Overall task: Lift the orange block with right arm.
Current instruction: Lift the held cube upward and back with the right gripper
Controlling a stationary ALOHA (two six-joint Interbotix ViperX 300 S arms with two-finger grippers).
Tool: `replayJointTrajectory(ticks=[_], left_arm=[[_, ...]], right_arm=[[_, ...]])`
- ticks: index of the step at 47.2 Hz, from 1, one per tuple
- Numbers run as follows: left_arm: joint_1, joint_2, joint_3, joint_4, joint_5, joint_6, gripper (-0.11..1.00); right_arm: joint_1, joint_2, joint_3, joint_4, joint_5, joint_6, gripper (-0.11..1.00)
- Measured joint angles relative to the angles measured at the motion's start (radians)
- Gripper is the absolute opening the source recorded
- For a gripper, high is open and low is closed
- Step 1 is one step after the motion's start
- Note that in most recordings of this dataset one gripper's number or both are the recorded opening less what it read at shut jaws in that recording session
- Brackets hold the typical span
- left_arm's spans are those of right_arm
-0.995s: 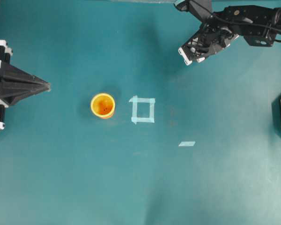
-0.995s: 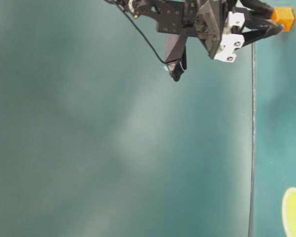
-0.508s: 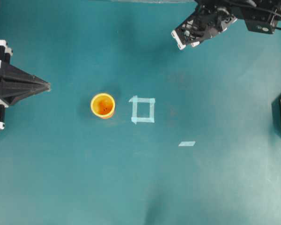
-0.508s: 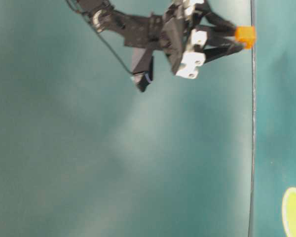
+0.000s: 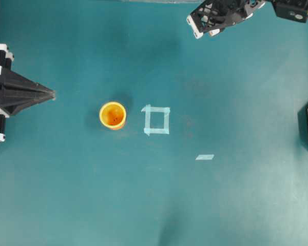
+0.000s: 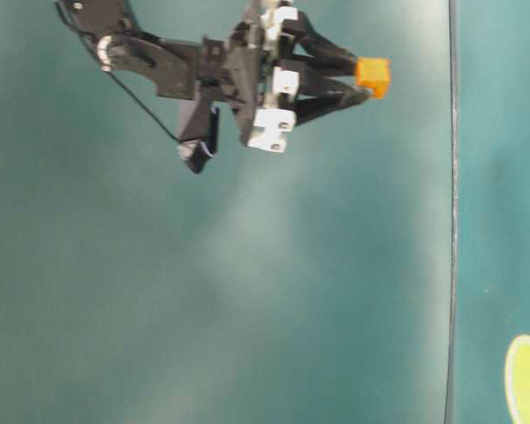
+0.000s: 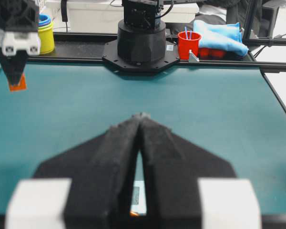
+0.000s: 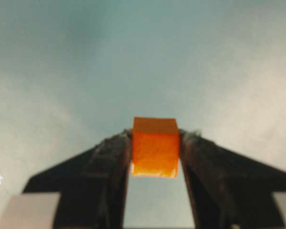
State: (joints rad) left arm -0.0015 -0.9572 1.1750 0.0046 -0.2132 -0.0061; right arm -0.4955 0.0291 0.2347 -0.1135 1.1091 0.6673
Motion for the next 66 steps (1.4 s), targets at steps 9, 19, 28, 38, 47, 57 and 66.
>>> replayJointTrajectory(ticks=[9, 19, 28, 38, 47, 57, 66], left_arm=[[0.0, 0.002, 0.0, -0.002, 0.0, 0.0, 0.0], [0.0, 0.002, 0.0, -0.002, 0.0, 0.0, 0.0], [0.0, 0.002, 0.0, -0.002, 0.0, 0.0, 0.0], [0.0, 0.002, 0.0, -0.002, 0.0, 0.0, 0.0], [0.0, 0.002, 0.0, -0.002, 0.0, 0.0, 0.0], [0.0, 0.0, 0.0, -0.002, 0.0, 0.0, 0.0], [0.0, 0.002, 0.0, -0.002, 0.0, 0.0, 0.0]], right_arm=[[-0.005, -0.018, -0.02, 0.0, 0.055, -0.002, 0.41], [-0.011, -0.049, -0.037, 0.0, 0.104, 0.0, 0.41], [-0.014, -0.067, -0.051, 0.0, 0.141, 0.0, 0.41], [-0.014, -0.072, -0.072, -0.002, 0.172, 0.0, 0.41], [-0.015, -0.072, -0.097, 0.0, 0.189, -0.002, 0.41], [-0.015, -0.072, -0.115, 0.0, 0.202, -0.002, 0.41], [-0.015, -0.072, -0.121, 0.0, 0.21, -0.002, 0.41]])
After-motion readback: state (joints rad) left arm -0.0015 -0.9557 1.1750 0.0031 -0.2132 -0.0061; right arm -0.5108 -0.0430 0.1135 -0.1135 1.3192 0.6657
